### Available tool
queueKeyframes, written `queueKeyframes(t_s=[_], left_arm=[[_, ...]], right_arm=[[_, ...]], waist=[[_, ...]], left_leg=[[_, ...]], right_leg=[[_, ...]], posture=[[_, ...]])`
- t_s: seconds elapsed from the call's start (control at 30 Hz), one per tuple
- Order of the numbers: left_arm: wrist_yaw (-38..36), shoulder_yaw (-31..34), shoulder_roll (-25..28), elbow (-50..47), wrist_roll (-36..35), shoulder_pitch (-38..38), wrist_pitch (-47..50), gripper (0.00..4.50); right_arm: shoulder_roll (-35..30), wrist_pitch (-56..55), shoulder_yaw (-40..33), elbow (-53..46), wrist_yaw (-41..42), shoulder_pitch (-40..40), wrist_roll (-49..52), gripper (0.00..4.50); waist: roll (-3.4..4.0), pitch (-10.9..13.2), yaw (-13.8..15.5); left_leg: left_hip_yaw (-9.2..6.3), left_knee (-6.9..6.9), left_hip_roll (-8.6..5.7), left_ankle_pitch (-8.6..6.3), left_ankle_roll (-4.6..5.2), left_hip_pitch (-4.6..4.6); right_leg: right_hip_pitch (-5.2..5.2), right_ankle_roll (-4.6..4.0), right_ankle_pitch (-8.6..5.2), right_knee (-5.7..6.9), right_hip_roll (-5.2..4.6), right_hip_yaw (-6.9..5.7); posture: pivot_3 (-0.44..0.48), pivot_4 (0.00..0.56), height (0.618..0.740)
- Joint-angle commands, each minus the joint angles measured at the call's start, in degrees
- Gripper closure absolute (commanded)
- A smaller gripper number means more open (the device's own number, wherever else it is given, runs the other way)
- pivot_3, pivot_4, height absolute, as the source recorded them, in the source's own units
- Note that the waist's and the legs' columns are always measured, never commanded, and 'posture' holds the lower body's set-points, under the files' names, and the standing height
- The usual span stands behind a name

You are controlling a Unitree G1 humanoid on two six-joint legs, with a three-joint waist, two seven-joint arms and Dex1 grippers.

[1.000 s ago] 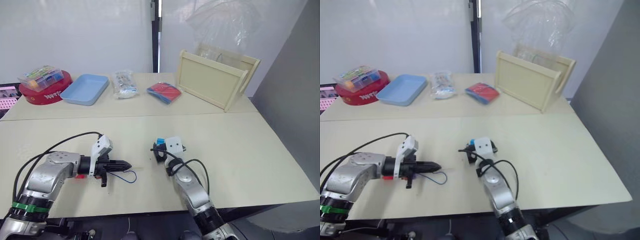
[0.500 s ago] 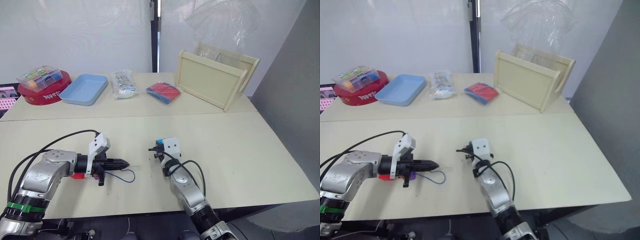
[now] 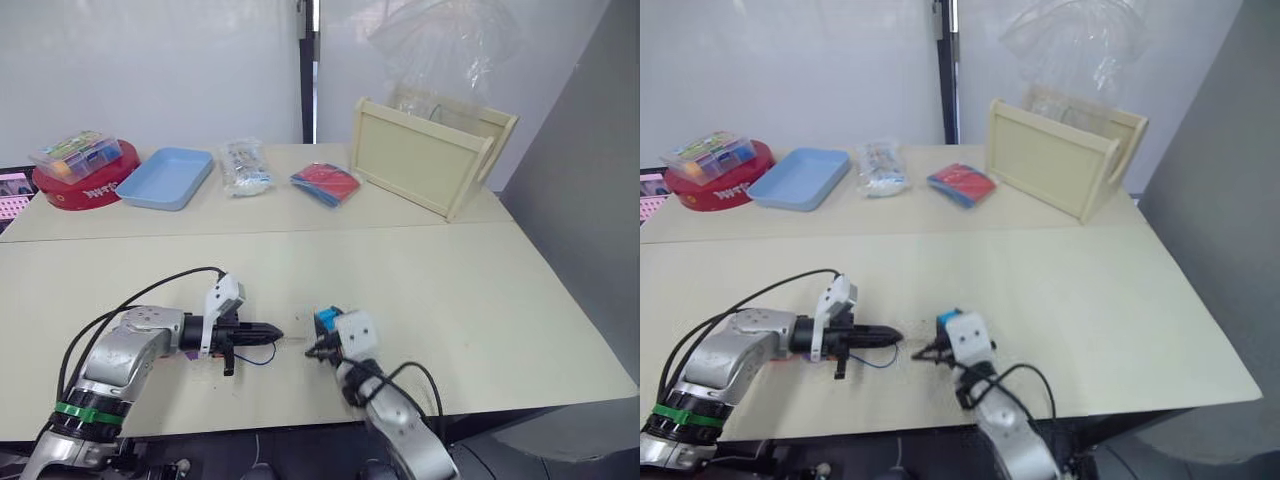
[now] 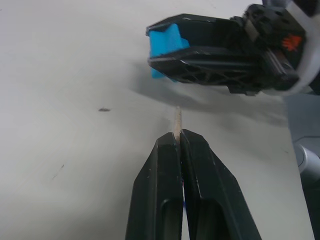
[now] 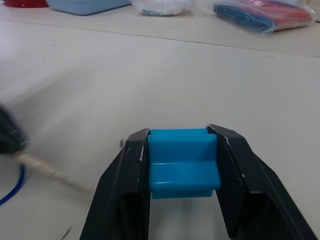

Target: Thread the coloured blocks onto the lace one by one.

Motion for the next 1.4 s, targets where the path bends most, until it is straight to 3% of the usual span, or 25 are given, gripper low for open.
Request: queueKeyframes(t_s=[0.03, 0.3, 0.37, 0.5, 0.6, 0.8, 0.93, 1.13, 1.4], left_arm=[[-0.3, -0.2, -0.7, 0.8, 0.5, -1.8, -1.7, 4.5], [-1.1, -1.4, -2.1, 2.1, 1.4, -2.6, -3.1, 4.5], [-1.1, -1.4, -2.2, 2.2, 1.4, -2.6, -3.2, 4.5], [-0.9, -1.4, -2.5, 2.1, 1.4, -2.5, -3.2, 4.5], [-0.8, -1.1, -2.4, 1.8, 1.2, -1.9, -3.3, 4.5], [-1.2, -0.3, -1.5, 1.0, 1.0, -0.3, -3.8, 4.5], [-1.7, -0.4, -0.7, -0.4, 0.7, 1.6, -3.9, 4.5], [-0.4, 0.2, -0.6, -3.4, 0.3, 4.6, -3.7, 4.5], [3.2, 1.4, -2.1, -8.0, -2.1, 5.1, -0.5, 4.5]], right_arm=[[-0.9, -0.7, 0.7, -3.4, 1.6, 3.0, -0.9, 3.31], [2.9, 3.3, -1.7, -2.1, 3.3, 3.8, 2.4, 3.31], [3.1, 4.3, -2.0, -2.6, 4.2, 4.1, 2.9, 2.28], [1.8, 5.7, -3.6, -6.3, 6.6, 4.0, 4.2, 0.92], [-3.2, 10.0, -6.2, -13.0, 12.2, 2.4, 6.7, 0.02], [-19.5, 21.0, -10.4, -18.2, 31.7, -6.9, 17.7, 0.02], [-28.5, 22.3, -10.0, -10.4, 46.2, -20.1, 21.3, 0.02], [-31.6, 13.4, -3.8, 7.1, 62.3, -35.8, 17.8, 0.02], [-28.7, 5.0, -0.5, 16.6, 67.6, -37.3, 13.5, 0.02]], waist=[[-0.02, 0.0, 0.0], [-0.03, 0.0, 0.1], [-0.04, 0.0, 0.2], [-0.04, 0.0, 0.2], [-0.04, 0.0, 0.4], [-0.04, 0.0, 0.6], [-0.05, 0.0, 0.7], [-0.05, 0.0, 1.0], [-0.05, 0.0, 1.3]], left_leg=[[0.0, 0.0, 0.01, 0.0, 0.0, 0.02], [-0.01, 0.01, 0.02, 0.01, -0.01, 0.05], [-0.01, 0.01, 0.01, 0.02, -0.01, 0.03], [0.0, 0.01, 0.01, 0.02, -0.02, 0.03], [0.0, 0.04, 0.0, 0.02, -0.02, 0.0], [0.0, 0.11, 0.0, 0.02, -0.01, 0.06], [0.0, 0.18, -0.02, 0.02, 0.0, 0.07], [0.01, 0.39, -0.03, 0.0, 0.04, 0.01], [-0.01, 0.55, -0.03, -0.02, 0.07, -0.21]], right_leg=[[0.01, 0.0, 0.0, 0.01, 0.02, 0.0], [0.04, 0.0, 0.0, 0.05, 0.02, 0.01], [0.04, 0.0, 0.0, 0.05, 0.01, 0.01], [0.04, 0.0, 0.0, 0.04, 0.01, 0.01], [0.04, 0.0, 0.0, 0.04, 0.0, 0.0], [0.11, 0.0, 0.0, 0.02, 0.02, 0.0], [0.17, 0.0, 0.0, -0.02, 0.01, 0.01], [0.21, 0.0, 0.0, -0.1, 0.0, 0.0], [0.15, 0.0, 0.0, -0.06, -0.04, -0.05]], posture=[[0.0, 0.15, 0.74], [0.0, 0.15, 0.74], [0.0, 0.15, 0.74], [0.0, 0.15, 0.74], [0.0, 0.15, 0.74], [0.0, 0.15, 0.74], [0.0, 0.15, 0.74], [0.0, 0.15, 0.74], [0.0, 0.15, 0.74]])
